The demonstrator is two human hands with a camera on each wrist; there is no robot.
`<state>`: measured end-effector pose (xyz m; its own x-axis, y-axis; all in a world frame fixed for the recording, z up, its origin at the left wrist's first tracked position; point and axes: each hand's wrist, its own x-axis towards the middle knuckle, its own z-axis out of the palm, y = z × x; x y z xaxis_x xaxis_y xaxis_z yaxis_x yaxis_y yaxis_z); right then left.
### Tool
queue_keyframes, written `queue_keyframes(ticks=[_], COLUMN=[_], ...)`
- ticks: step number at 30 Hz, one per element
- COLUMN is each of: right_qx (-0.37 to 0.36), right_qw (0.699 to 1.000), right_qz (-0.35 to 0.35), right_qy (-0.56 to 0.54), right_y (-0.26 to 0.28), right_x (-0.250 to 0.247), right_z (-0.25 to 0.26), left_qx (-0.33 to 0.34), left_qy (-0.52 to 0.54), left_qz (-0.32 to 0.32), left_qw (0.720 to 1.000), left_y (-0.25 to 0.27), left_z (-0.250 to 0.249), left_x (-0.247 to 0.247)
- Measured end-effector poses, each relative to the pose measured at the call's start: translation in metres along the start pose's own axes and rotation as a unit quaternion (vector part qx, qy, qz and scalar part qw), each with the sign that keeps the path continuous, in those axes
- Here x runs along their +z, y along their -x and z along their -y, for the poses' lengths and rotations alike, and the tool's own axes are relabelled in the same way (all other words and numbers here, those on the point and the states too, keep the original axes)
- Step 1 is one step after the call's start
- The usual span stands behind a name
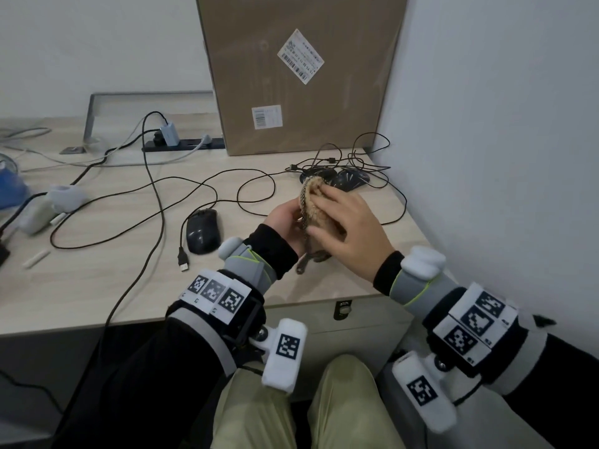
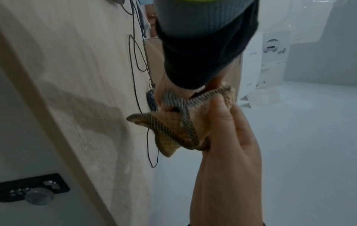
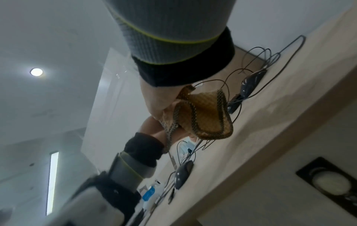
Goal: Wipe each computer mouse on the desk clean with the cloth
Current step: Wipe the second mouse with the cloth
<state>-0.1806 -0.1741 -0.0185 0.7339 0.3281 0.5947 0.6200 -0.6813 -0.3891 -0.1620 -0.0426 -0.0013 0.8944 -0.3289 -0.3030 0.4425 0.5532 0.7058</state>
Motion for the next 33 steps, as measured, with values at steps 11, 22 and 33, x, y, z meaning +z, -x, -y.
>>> queue_keyframes(ticks=[11,22,33], right_qx=[0.017,-0.001,-0.040], right_qw=[0.996,1.000,0.994], right_qz=[-0.044,0.016,0.014], right_qy=[0.071,0.004,0.104], right_y=[0.021,0.011,0.029], right_x=[-0.004,-0.018,-0.008], right_z=[-0.007,-0.012,-0.012], left_qx=[-0.018,0.035,0.046], left_qy=[-0.001,0.015,-0.071], left_qz=[-0.031,-0.045,-0.045], left_qw=[0.999,0.998,0.995], left_y=[-0.007,-0.007,-0.004], left_z=[0.009,0.005,0.013], left_x=[-0.001,0.006,0.005])
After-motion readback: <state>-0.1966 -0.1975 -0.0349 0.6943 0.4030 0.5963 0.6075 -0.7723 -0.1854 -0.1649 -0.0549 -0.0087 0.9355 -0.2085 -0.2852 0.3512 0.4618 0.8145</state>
